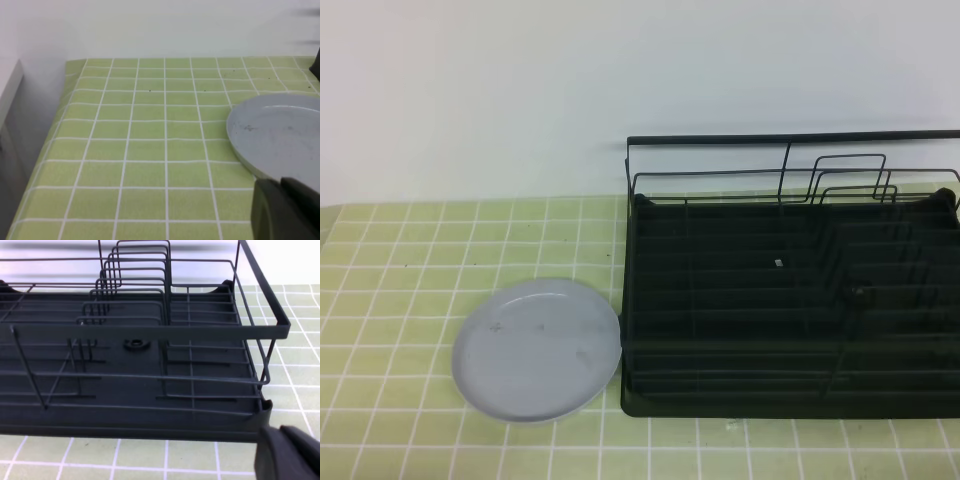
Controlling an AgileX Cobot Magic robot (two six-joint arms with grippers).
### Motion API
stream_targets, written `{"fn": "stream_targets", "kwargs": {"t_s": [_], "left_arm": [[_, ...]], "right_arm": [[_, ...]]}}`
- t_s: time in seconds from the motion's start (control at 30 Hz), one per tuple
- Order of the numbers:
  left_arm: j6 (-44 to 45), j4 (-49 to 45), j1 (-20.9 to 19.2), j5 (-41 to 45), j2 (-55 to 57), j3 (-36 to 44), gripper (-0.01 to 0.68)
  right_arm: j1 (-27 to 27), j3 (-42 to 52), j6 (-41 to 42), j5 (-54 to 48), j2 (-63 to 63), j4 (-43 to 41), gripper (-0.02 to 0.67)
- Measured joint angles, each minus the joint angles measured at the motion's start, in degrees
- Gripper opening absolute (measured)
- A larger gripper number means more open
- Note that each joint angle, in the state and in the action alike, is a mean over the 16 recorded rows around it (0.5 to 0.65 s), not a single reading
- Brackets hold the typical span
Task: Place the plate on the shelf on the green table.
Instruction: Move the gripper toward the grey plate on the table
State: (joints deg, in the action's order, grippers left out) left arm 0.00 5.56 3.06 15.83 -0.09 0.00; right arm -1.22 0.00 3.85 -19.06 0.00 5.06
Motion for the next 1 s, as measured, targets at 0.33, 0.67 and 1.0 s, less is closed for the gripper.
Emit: {"fn": "stream_targets", "kwargs": {"t_s": [0.33,0.67,1.0], "left_arm": [[0.0,0.1,0.0,0.0,0.0,0.0,-0.002],[0.0,0.1,0.0,0.0,0.0,0.0,-0.002],[0.0,0.1,0.0,0.0,0.0,0.0,-0.002]], "right_arm": [[0.0,0.0,0.0,0.0,0.0,0.0,-0.002],[0.0,0.0,0.0,0.0,0.0,0.0,-0.002],[0.0,0.0,0.0,0.0,0.0,0.0,-0.002]]}}
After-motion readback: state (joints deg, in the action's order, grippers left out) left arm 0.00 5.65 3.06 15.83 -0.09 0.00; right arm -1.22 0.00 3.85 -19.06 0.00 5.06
